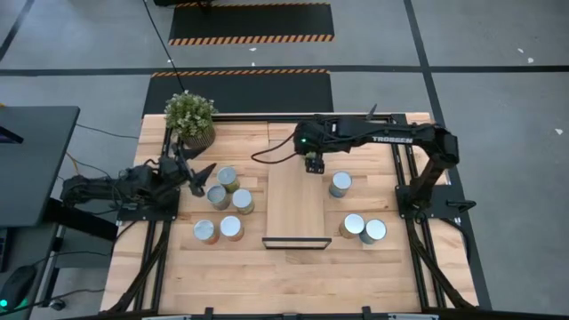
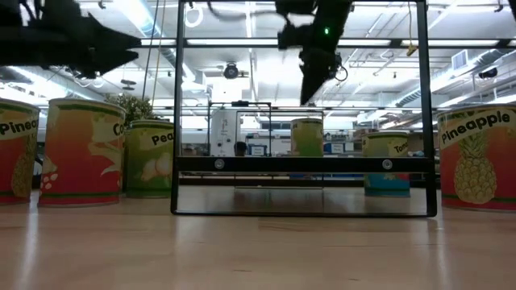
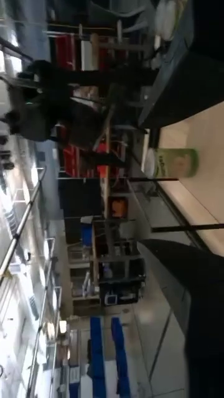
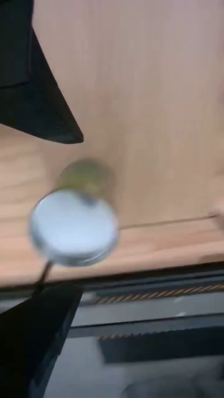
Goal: Pick and place cans onto a shelf
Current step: Put the canned peaches on the shelf
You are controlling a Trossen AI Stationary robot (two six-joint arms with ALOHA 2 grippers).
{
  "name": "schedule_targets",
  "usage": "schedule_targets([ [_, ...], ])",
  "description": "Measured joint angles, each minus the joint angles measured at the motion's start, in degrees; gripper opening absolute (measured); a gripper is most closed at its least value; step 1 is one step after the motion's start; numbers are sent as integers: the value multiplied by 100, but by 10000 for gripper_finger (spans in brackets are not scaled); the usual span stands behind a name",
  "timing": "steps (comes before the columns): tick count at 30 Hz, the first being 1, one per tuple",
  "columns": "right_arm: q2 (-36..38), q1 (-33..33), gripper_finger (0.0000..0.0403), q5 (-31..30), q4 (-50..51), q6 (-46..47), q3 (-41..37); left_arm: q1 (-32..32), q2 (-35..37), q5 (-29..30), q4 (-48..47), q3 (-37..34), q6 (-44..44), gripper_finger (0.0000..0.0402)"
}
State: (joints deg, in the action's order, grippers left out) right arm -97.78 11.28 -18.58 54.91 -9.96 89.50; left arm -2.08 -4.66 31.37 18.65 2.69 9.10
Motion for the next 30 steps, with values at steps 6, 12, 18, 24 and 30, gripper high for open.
schedule_targets([
  [6,304,-205,391,1609,-2117,-97,-873,-1,-859,-19,-237,374,-393,298],
  [12,254,-385,391,1490,-2313,-32,-1114,-1,-1781,-209,-1009,934,-720,295],
  [18,598,-517,391,979,-1917,52,-1252,1,-2520,61,-2522,1862,-1356,295],
  [24,1322,-521,391,834,-3280,119,-2649,5,-3240,-101,-4222,2833,-2440,295],
  [30,1919,-515,391,600,-4209,139,-3529,4,-3990,-518,-5520,3625,-3091,306],
])
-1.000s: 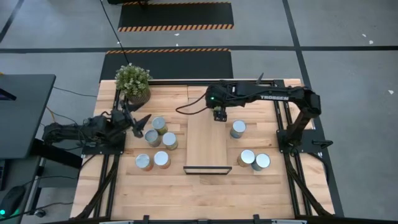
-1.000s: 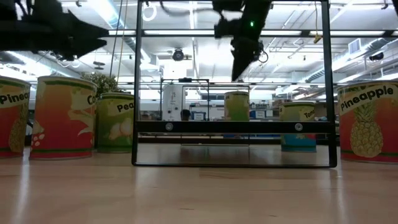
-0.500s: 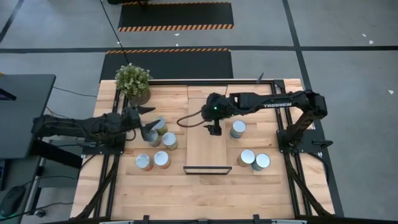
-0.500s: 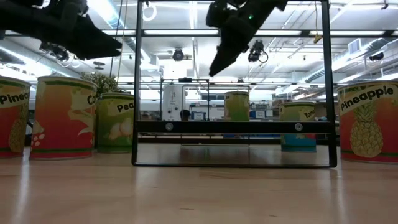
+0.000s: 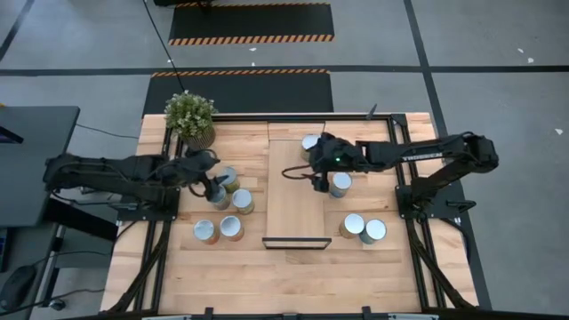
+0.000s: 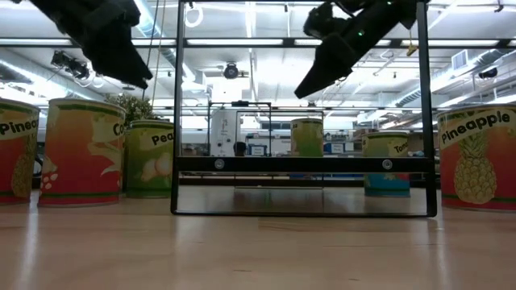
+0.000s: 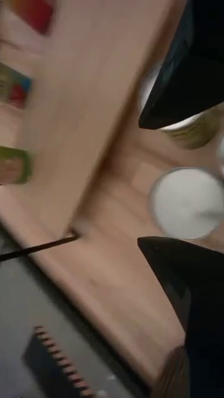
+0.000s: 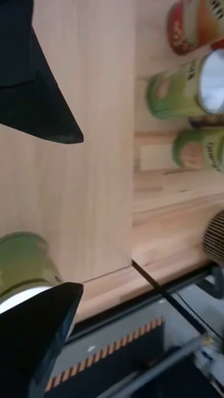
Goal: Pick and place cans onto a shelf
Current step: Put the canned peaches on the shelf
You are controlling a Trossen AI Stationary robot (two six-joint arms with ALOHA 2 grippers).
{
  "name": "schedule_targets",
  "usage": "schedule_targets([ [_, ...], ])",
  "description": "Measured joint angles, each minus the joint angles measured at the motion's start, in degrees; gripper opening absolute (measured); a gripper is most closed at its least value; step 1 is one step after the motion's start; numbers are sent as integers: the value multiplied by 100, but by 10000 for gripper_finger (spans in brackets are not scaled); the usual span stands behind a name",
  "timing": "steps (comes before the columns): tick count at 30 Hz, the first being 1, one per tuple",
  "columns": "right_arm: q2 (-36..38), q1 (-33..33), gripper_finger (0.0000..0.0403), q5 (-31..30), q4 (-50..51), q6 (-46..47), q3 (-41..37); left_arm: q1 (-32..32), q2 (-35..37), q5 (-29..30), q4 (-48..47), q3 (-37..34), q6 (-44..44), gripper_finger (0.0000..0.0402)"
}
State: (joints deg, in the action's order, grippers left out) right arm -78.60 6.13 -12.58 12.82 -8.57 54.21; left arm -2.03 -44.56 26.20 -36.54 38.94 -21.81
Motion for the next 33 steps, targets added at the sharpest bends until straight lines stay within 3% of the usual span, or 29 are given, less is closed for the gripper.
schedule_targets([
  [5,231,-11,391,19,-521,-144,-365,11,-645,-442,-558,391,-593,340],
  [14,186,-8,391,70,-723,-304,-520,165,-1547,-1877,-2361,1097,-1252,377],
  [21,175,-7,391,74,-811,-341,-520,-75,-1641,-2065,-4013,1698,-1737,378],
  [26,176,-8,391,225,-811,-341,-520,-401,-1630,-2395,-3942,1312,-2065,378],
  [33,176,-8,391,274,-851,-342,-520,-467,-1636,-2444,-2943,458,-2381,378],
])
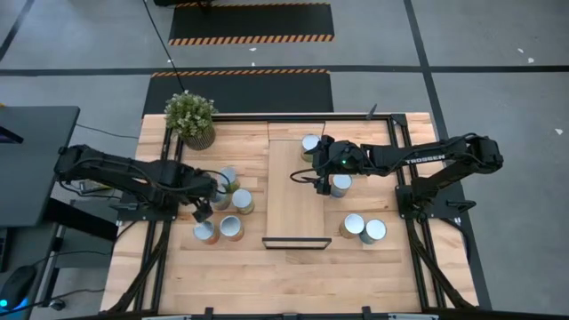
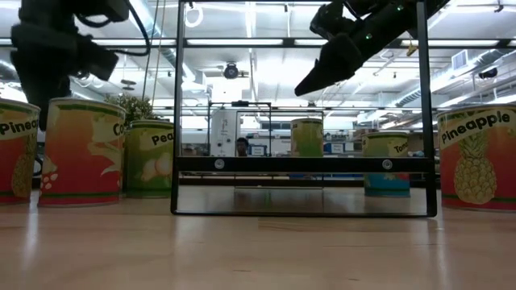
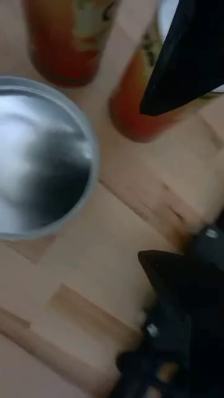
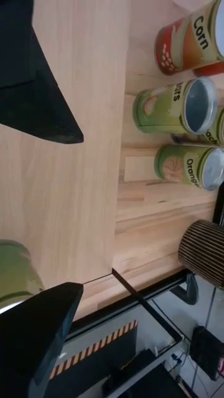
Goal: Pick and place cans onto a shelf
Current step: Put the canned peaches on the shelf
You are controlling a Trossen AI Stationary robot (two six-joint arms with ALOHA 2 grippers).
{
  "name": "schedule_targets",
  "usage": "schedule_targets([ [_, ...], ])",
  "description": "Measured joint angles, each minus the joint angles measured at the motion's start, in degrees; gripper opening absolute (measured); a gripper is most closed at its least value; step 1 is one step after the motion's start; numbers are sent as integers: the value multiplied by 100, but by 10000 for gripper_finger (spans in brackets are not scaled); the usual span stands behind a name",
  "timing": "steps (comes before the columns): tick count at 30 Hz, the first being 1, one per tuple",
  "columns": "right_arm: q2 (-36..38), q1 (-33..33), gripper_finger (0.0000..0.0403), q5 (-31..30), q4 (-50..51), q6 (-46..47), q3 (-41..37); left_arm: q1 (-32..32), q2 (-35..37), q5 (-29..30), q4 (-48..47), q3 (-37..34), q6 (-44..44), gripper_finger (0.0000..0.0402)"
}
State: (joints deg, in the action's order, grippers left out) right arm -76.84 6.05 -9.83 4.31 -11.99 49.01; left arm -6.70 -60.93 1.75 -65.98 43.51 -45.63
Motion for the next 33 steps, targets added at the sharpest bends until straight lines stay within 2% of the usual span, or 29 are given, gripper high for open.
schedule_targets([
  [10,0,2,391,95,-83,40,0,173,-325,381,1146,-195,315,378],
  [18,0,2,391,97,-83,46,2,177,-877,573,1282,-195,240,375],
  [33,0,0,391,111,-74,133,4,339,-997,872,1860,-193,269,326],
])
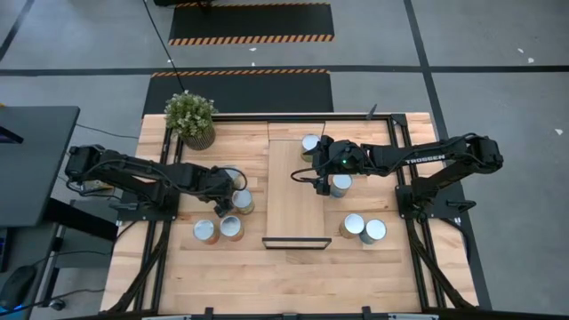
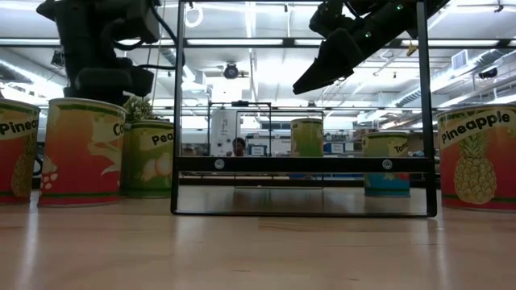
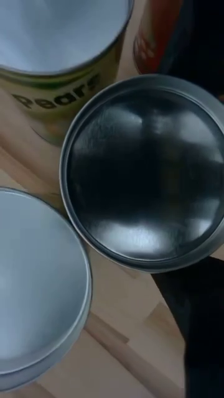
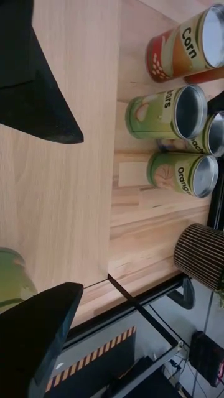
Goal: Pick and place cans onto a shelf
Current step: Put the canned peaches on the shelf
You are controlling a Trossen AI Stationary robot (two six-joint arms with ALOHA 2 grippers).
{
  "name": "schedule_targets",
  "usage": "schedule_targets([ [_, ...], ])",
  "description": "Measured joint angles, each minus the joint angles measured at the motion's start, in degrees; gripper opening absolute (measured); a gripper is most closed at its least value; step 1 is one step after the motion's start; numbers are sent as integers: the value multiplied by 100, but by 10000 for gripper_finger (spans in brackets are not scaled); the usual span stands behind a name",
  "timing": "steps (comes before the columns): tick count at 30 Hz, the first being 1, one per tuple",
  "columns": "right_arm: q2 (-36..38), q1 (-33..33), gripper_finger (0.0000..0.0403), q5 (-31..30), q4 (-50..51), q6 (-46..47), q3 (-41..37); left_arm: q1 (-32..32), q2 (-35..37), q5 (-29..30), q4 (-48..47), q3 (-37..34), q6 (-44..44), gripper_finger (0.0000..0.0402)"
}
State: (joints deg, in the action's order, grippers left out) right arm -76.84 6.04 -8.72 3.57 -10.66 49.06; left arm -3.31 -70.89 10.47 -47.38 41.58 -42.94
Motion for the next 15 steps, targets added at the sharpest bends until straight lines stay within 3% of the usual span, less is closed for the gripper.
schedule_targets([
  [7,0,0,391,-1,18,0,0,0,0,-14,-524,441,144,309],
  [15,133,0,391,-81,170,-76,0,0,2,88,-1676,1832,459,310],
])
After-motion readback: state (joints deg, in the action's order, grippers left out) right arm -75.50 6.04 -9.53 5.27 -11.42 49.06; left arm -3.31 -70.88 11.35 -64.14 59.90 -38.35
